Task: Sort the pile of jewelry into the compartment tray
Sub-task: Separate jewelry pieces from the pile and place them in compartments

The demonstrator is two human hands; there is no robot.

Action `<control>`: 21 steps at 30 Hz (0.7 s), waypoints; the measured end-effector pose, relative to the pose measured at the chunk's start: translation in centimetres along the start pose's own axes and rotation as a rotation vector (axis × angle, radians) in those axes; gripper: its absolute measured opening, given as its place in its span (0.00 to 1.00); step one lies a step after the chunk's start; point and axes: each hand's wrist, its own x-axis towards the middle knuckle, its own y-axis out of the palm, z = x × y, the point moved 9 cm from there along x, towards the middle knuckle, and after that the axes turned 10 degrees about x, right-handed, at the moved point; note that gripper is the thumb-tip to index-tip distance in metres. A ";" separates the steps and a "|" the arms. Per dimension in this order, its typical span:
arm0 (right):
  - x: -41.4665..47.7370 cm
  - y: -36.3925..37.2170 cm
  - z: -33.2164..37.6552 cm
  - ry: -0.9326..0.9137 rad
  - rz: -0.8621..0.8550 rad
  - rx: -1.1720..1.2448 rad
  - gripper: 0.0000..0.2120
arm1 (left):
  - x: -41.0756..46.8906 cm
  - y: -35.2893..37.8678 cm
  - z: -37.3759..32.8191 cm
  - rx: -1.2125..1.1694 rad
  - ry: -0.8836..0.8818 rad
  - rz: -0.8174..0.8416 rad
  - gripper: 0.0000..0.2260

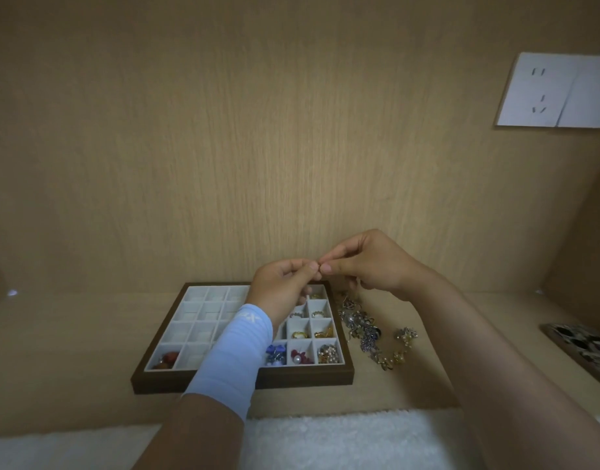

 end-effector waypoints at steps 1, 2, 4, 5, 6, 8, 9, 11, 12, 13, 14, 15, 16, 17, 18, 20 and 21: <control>0.0 0.0 0.1 -0.005 -0.008 0.023 0.06 | 0.0 0.0 0.0 -0.059 -0.011 0.010 0.07; 0.1 -0.1 0.1 -0.011 -0.015 0.041 0.07 | 0.0 0.1 0.0 -0.118 -0.019 0.020 0.06; 0.1 -0.1 0.3 -0.023 -0.021 0.055 0.06 | -0.1 0.2 -0.1 -0.201 -0.028 0.038 0.06; 0.1 0.0 0.3 -0.026 -0.020 0.054 0.06 | -0.2 0.3 0.0 -0.226 -0.033 0.046 0.06; 0.1 0.0 0.3 -0.028 -0.021 0.048 0.05 | -0.3 0.4 0.0 -0.247 -0.041 0.054 0.07; 0.2 0.1 0.1 -0.035 -0.032 0.031 0.04 | -0.4 0.6 0.2 -0.274 -0.065 0.057 0.08; 0.2 0.2 0.0 -0.037 -0.039 0.030 0.04 | -0.4 0.6 0.3 -0.280 -0.075 0.053 0.08; 0.3 0.4 -0.1 -0.042 -0.043 0.036 0.03 | -0.4 0.6 0.4 -0.291 -0.087 0.040 0.08; 0.3 0.5 -0.2 -0.046 -0.044 0.027 0.03 | -0.4 0.6 0.4 -0.291 -0.091 0.035 0.09; 0.4 0.6 -0.3 -0.048 -0.049 0.008 0.02 | -0.4 0.6 0.4 -0.280 -0.093 0.033 0.09; 0.5 0.7 -0.3 -0.049 -0.059 -0.017 0.02 | -0.5 0.6 0.5 -0.256 -0.094 0.032 0.09; 0.5 0.6 -0.4 -0.048 -0.071 -0.046 0.02 | -0.5 0.6 0.5 -0.223 -0.094 0.034 0.08; 0.6 0.5 -0.4 -0.049 -0.078 -0.077 0.02 | -0.5 0.7 0.6 -0.192 -0.095 0.035 0.07; 0.7 0.5 -0.4 -0.051 -0.080 -0.110 0.02 | -0.5 0.7 0.7 -0.172 -0.095 0.036 0.05; 0.7 0.5 -0.3 -0.060 -0.080 -0.151 0.02 | -0.5 0.7 0.7 -0.163 -0.095 0.036 0.04; 0.8 0.5 0.1 -0.090 -0.083 -0.242 0.02 | -0.4 0.8 0.6 -0.153 -0.096 0.031 0.04; 0.8 0.5 0.3 -0.105 -0.090 -0.285 0.02 | -0.4 0.8 0.6 -0.140 -0.093 0.027 0.04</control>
